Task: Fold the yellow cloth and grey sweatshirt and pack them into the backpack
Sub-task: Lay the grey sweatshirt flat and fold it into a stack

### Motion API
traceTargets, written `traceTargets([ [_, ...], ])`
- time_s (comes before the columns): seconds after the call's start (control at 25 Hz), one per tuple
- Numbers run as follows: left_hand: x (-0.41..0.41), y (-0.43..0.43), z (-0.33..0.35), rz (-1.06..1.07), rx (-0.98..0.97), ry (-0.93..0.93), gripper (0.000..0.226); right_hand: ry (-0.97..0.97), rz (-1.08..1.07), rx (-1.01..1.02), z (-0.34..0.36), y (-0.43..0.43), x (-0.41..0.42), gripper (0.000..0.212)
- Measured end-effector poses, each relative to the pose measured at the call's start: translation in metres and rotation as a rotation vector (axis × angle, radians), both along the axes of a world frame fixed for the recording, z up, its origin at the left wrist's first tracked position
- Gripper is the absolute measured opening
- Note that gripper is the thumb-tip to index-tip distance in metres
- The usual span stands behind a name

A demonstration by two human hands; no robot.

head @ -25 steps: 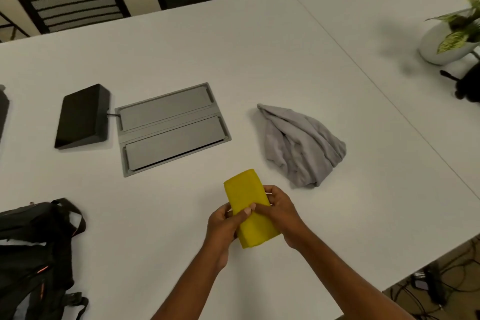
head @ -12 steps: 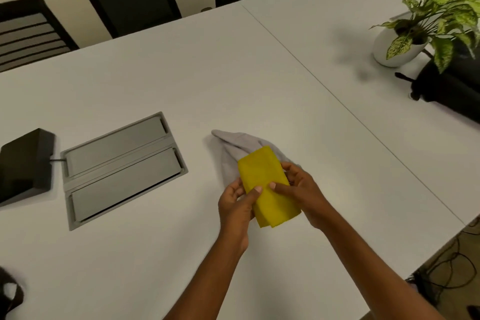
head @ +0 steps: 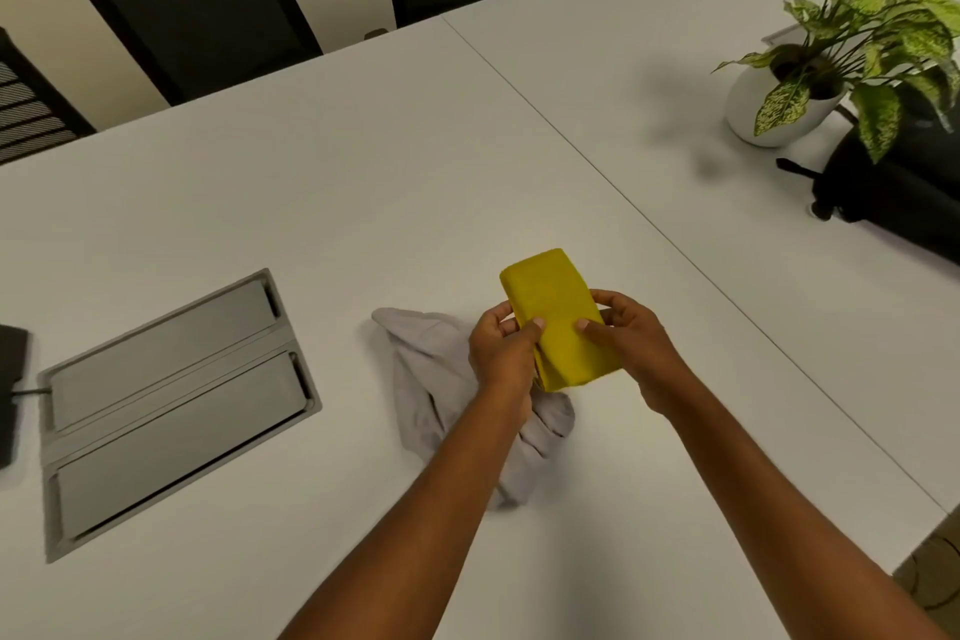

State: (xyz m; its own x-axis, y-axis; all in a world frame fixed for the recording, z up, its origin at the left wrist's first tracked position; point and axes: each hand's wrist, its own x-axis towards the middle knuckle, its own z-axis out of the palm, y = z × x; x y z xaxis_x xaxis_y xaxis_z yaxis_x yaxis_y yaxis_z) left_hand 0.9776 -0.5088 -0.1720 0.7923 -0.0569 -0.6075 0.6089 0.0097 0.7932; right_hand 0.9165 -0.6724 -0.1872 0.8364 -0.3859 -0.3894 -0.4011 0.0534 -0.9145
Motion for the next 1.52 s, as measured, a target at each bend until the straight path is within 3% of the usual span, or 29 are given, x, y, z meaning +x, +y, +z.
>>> traceTargets([
  [0.16,0.025,-0.043,-0.02,-0.141,0.062,0.168,0.056,0.031,-0.018,-0.102,-0.042,-0.029,0.025,0.045],
  [0.36,0.03,-0.069,-0.037,-0.191,0.113,0.246,0.046,0.146,-0.008,-0.142,-0.085,-0.039,0.042,0.044],
  [0.52,0.037,-0.065,-0.057,-0.244,0.203,0.307,0.044,0.241,0.025,-0.325,-0.104,-0.031,0.044,0.045],
  [0.8,0.026,-0.058,-0.062,-0.323,0.26,0.19,0.04,0.475,0.095,-0.756,-0.104,-0.011,0.042,0.054],
  [0.92,0.019,-0.043,-0.055,-0.265,0.197,0.061,0.031,0.413,0.065,-0.956,-0.089,0.005,0.035,0.049],
  [0.96,0.018,-0.034,-0.052,-0.191,0.141,0.027,0.035,0.323,0.033,-0.944,-0.082,0.013,0.034,0.041],
  [1.04,0.012,-0.008,-0.038,0.029,-0.013,-0.04,0.029,0.155,0.015,-0.716,-0.064,0.034,0.031,0.024],
  [1.16,0.002,0.043,-0.027,0.266,-0.01,-0.107,0.031,0.19,0.262,-0.451,-0.041,0.075,0.031,0.06],
  [1.24,-0.003,0.08,-0.024,0.352,0.08,-0.06,0.029,0.243,0.448,-0.522,-0.035,0.101,0.03,0.07],
  [1.36,-0.012,0.134,-0.018,0.372,0.221,0.098,0.022,0.196,0.556,-0.626,-0.027,0.135,0.024,0.051],
  [1.44,-0.017,0.165,-0.015,0.356,0.031,0.228,0.014,0.092,0.569,-0.578,-0.014,0.157,0.012,0.034],
  [1.52,-0.027,0.196,-0.007,0.266,-0.178,0.315,0.024,0.011,0.623,-0.586,-0.001,0.183,-0.004,0.032],
])
